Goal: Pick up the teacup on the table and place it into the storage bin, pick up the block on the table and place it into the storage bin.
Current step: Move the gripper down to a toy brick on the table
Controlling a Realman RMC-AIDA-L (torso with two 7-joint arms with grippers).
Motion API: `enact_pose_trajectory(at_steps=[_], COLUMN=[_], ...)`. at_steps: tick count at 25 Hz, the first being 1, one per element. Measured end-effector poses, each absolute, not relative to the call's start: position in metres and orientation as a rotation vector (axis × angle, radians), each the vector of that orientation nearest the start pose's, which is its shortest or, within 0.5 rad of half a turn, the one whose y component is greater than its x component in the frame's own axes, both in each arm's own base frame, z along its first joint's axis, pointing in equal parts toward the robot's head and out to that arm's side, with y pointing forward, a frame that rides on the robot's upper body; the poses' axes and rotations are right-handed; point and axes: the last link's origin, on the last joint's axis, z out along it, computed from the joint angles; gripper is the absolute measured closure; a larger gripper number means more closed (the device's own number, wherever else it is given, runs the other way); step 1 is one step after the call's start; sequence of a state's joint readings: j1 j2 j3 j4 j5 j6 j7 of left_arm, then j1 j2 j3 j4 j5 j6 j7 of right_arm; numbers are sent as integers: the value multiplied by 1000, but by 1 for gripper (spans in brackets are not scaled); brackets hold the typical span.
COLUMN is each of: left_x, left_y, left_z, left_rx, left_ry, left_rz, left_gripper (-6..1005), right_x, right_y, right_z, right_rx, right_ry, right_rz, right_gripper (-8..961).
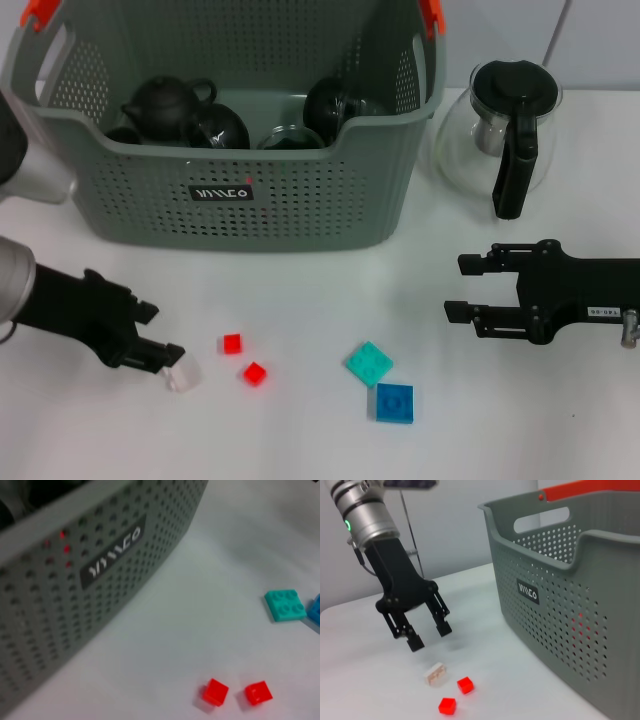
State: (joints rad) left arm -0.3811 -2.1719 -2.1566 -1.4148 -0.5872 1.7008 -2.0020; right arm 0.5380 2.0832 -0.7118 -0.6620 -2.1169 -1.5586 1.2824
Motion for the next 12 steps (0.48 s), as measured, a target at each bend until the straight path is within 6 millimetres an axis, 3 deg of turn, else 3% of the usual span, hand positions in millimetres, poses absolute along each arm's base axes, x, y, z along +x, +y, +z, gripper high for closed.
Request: enact_pose_trajectory(at_steps=[7, 12], left_x=[-232, -207], left_y=[300, 297], left_z=[64, 82], left_rx=[-2664, -2614], left_ry=[-749, -675], left_rz=[336, 547], left_gripper=[347, 349], right_x=[267, 263], right_y=[324, 327], right_z=[-12, -13], right_rx=[-2845, -2845], right_ry=[473, 463], right_rz=[533, 534], right_gripper=[270, 270])
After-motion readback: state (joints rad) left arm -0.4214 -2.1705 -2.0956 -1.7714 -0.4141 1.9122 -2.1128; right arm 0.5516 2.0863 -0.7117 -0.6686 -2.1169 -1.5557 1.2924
